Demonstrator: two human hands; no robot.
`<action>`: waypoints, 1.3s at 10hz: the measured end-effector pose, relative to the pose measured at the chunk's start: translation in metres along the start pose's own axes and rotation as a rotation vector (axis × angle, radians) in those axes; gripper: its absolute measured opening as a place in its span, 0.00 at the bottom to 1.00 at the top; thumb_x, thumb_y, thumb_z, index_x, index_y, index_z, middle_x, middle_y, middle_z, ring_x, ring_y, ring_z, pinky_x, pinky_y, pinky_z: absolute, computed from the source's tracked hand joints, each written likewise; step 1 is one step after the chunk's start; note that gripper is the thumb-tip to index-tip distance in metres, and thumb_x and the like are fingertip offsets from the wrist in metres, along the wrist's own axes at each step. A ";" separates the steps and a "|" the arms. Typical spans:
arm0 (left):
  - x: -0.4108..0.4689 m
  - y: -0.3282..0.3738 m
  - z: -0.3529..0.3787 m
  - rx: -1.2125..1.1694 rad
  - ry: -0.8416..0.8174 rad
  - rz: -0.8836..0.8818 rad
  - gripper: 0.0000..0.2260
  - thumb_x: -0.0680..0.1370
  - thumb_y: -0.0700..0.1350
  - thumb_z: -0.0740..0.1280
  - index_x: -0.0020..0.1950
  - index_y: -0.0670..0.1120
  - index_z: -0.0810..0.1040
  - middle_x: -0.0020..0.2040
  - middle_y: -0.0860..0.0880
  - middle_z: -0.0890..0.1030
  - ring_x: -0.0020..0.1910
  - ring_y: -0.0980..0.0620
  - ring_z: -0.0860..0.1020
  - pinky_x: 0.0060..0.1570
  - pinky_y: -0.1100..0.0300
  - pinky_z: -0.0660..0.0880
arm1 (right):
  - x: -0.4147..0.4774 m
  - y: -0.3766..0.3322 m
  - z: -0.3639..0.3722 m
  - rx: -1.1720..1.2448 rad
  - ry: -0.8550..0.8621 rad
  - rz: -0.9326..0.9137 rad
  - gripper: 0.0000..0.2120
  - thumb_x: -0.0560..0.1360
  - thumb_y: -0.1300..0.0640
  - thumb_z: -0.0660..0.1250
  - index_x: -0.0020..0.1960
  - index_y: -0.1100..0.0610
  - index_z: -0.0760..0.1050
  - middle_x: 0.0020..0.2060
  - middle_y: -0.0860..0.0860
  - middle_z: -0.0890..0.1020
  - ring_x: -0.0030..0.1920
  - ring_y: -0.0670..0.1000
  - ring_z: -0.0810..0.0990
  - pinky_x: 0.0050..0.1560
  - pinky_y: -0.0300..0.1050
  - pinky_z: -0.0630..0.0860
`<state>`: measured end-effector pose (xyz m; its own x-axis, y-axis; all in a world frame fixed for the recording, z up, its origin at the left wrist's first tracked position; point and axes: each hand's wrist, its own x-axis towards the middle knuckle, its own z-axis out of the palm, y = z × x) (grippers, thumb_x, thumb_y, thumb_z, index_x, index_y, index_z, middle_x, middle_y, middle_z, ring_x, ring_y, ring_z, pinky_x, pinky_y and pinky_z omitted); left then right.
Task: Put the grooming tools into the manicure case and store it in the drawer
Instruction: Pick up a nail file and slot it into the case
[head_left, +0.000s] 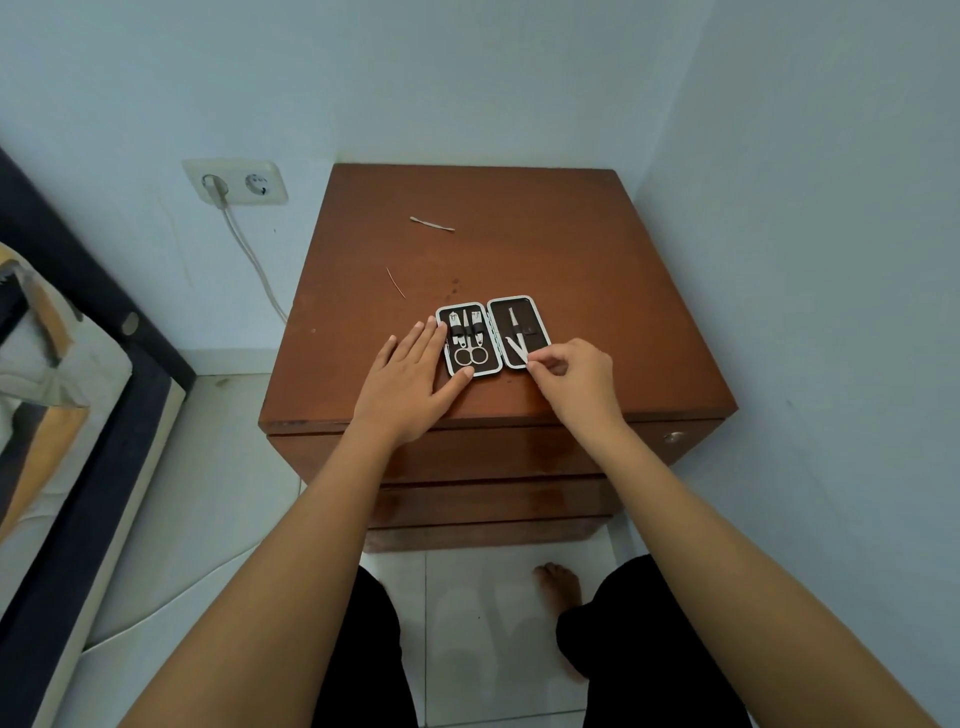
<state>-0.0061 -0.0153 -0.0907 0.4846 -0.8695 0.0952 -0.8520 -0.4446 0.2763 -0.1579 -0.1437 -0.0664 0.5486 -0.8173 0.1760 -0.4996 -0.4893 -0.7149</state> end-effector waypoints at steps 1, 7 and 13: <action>0.000 -0.001 0.001 -0.001 0.007 -0.001 0.31 0.79 0.62 0.49 0.77 0.48 0.48 0.78 0.51 0.50 0.76 0.56 0.47 0.74 0.55 0.42 | -0.005 -0.003 0.004 -0.025 0.004 -0.013 0.08 0.74 0.59 0.67 0.49 0.59 0.82 0.43 0.56 0.79 0.40 0.50 0.77 0.44 0.39 0.72; 0.000 -0.002 0.002 -0.011 0.010 0.000 0.31 0.79 0.62 0.49 0.77 0.48 0.48 0.78 0.51 0.50 0.76 0.56 0.47 0.74 0.55 0.43 | -0.025 -0.019 0.003 -0.268 -0.088 -0.152 0.12 0.77 0.61 0.59 0.54 0.67 0.77 0.52 0.58 0.72 0.45 0.56 0.77 0.47 0.47 0.73; 0.000 -0.002 0.001 -0.008 0.001 0.000 0.32 0.79 0.63 0.48 0.77 0.48 0.48 0.78 0.51 0.50 0.76 0.56 0.47 0.74 0.55 0.43 | -0.016 -0.004 0.007 -0.249 -0.116 -0.304 0.16 0.77 0.58 0.60 0.62 0.64 0.72 0.51 0.57 0.71 0.54 0.54 0.72 0.52 0.44 0.71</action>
<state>-0.0043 -0.0150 -0.0926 0.4846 -0.8694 0.0964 -0.8505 -0.4426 0.2841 -0.1596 -0.1263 -0.0713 0.7611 -0.5916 0.2661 -0.4422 -0.7733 -0.4544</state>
